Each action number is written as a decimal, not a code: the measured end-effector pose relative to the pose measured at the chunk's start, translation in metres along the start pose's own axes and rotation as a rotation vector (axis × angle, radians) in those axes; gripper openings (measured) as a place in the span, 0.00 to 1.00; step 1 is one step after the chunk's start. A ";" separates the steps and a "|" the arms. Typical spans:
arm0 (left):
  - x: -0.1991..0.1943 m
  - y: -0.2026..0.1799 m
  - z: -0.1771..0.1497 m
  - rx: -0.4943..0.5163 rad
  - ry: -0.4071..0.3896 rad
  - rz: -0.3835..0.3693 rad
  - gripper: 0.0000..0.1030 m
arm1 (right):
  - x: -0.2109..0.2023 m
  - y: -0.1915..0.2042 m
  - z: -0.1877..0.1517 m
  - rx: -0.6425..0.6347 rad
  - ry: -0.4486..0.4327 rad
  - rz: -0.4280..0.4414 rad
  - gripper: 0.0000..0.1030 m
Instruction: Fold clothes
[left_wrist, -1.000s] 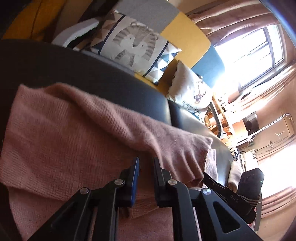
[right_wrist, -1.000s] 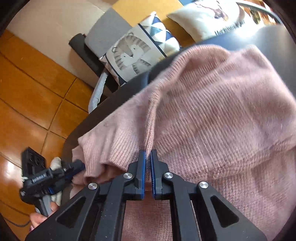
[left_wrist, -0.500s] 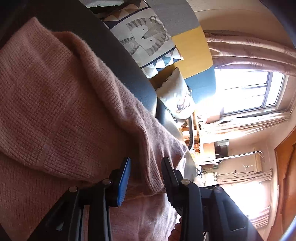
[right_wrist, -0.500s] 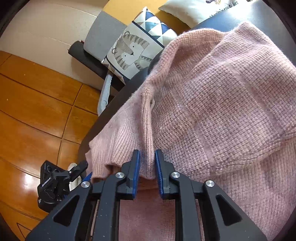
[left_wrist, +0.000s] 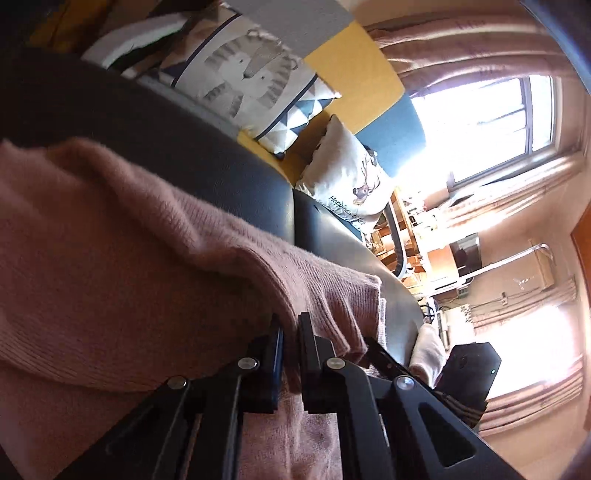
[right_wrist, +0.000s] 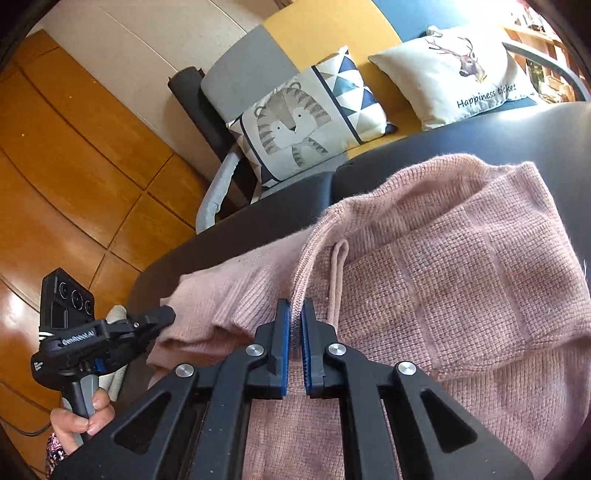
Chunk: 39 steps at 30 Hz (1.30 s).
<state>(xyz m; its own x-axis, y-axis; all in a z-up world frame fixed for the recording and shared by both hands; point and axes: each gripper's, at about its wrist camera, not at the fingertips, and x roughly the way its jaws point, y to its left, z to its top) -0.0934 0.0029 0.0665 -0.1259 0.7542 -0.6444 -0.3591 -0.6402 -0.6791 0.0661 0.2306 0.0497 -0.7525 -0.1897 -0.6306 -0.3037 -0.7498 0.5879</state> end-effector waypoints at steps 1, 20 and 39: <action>0.001 0.004 -0.002 0.016 0.007 0.040 0.06 | 0.006 -0.004 -0.001 0.021 0.022 0.003 0.05; -0.015 -0.011 -0.021 0.084 -0.197 -0.001 0.21 | 0.017 -0.021 -0.020 0.042 0.073 -0.021 0.08; 0.047 -0.012 -0.046 0.355 0.012 0.206 0.21 | 0.054 0.061 -0.029 -0.596 0.029 -0.256 0.09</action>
<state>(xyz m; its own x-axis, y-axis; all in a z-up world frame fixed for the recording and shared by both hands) -0.0524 0.0395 0.0285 -0.2185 0.6123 -0.7598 -0.6248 -0.6859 -0.3731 0.0236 0.1561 0.0364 -0.6809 0.0309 -0.7317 -0.0888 -0.9952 0.0407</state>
